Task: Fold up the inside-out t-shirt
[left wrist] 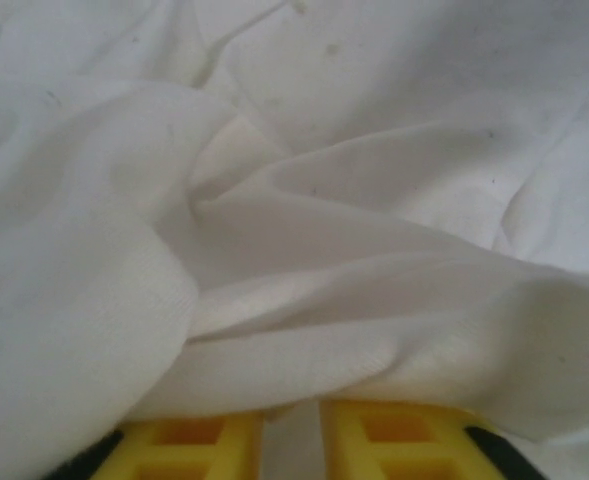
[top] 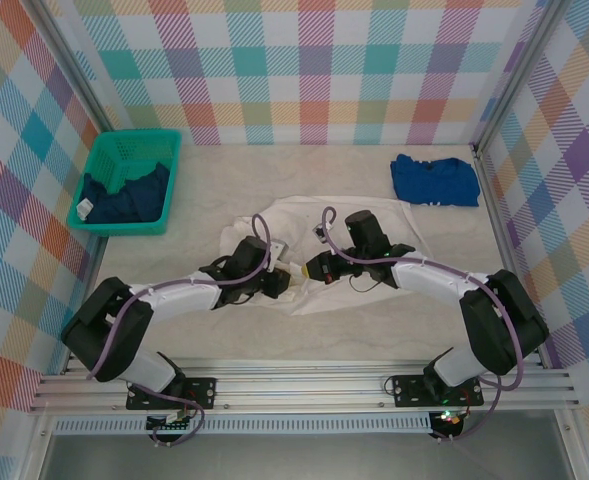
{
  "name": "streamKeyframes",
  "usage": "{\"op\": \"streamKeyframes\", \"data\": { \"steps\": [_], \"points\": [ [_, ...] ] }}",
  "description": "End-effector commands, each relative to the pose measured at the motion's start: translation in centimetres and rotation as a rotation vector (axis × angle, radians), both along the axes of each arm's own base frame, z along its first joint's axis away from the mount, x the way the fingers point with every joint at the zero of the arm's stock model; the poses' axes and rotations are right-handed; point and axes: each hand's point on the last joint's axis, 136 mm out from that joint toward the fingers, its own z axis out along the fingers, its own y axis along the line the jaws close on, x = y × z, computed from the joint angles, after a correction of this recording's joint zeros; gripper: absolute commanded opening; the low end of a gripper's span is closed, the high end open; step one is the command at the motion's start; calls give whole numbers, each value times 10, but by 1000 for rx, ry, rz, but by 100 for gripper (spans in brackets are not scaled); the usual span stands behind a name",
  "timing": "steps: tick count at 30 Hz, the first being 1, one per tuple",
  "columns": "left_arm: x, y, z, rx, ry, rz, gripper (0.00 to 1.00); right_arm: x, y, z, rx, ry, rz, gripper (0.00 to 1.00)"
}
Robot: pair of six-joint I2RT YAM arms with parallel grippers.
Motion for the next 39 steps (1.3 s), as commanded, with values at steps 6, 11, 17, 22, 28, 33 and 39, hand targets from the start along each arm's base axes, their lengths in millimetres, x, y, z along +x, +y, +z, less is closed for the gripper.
{"op": "streamKeyframes", "data": {
  "steps": [6, 11, 17, 22, 28, 33, 39],
  "points": [
    [-1, -14, 48, -142, -17, -75, 0, 15, -14, 3, -83, -57, -71, 0],
    [-30, -8, 88, -185, 81, -100, 0, 26, -30, 1, -200, -164, -100, 0],
    [-55, 9, 122, -171, 203, -46, 0, 38, -36, 10, -273, -248, -110, 0],
    [-65, 6, 132, -196, 270, -53, 0, 46, -44, 4, -386, -226, -165, 3],
    [-63, 11, 136, -242, 295, -18, 0, 31, -65, 3, -492, -177, -183, 25],
    [-58, 14, 133, -263, 308, 20, 0, -18, -30, 36, -177, -129, -15, 41],
    [-55, 11, 136, -284, 304, 22, 0, -52, 1, 23, -95, -57, 18, 50]
  ]
}}
